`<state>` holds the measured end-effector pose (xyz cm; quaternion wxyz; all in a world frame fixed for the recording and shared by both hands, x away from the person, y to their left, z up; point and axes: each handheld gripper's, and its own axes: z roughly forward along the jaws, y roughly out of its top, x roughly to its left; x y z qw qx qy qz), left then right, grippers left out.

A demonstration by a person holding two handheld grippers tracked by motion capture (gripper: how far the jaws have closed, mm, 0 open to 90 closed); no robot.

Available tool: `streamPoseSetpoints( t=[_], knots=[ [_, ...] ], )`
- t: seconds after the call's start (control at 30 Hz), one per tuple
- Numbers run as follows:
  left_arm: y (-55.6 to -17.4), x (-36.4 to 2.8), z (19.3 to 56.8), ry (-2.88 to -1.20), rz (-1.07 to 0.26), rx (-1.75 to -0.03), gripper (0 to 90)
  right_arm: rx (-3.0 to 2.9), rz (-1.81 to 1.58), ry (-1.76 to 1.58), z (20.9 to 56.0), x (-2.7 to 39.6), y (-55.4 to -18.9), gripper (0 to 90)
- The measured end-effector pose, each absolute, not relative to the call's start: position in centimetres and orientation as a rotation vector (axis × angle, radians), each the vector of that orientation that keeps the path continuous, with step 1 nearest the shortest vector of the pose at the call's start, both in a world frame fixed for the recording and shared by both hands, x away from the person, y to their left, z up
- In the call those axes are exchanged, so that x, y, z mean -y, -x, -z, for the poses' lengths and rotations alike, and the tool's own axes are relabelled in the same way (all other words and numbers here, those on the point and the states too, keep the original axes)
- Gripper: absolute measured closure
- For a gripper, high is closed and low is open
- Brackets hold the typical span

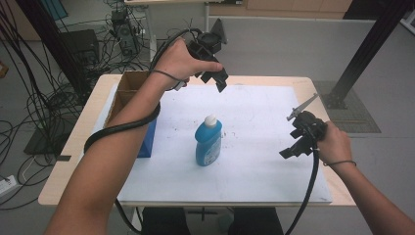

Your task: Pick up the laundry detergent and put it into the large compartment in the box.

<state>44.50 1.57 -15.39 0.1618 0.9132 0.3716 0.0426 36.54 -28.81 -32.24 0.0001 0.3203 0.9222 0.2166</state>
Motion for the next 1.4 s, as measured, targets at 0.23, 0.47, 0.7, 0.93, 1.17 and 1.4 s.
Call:
streamPoseSetpoints(
  t=[0.23, 0.47, 0.7, 0.93, 1.17, 1.4],
  knots=[
    [-42.9, -1.3, 14.8, -2.603, -0.087, -1.021, 8.7, -2.894, -0.674, -1.006, 32.2, 28.8, -36.6, 3.9],
    [-41.6, -1.1, 14.6, -2.609, -0.097, -0.992, 8.6, -2.892, -0.673, -0.998, 32.0, 28.6, -36.5, 3.9],
    [-40.8, -1.4, 14.8, -2.604, -0.109, -0.994, 8.5, -2.891, -0.668, -0.994, 32.0, 28.6, -36.4, 3.9],
    [-40.2, -1.5, 15.6, -2.606, -0.106, -0.989, 8.3, -2.882, -0.672, -1.001, 31.8, 28.7, -36.4, 3.9],
    [-39.5, -1.2, 16.6, -2.638, -0.098, -0.975, 8.4, -2.883, -0.672, -1.001, 31.9, 28.6, -36.3, 3.9],
    [-39.4, -1.2, 17.6, -2.663, -0.103, -0.985, 8.4, -2.881, -0.677, -0.999, 31.8, 28.5, -36.3, 3.9]
  ],
)
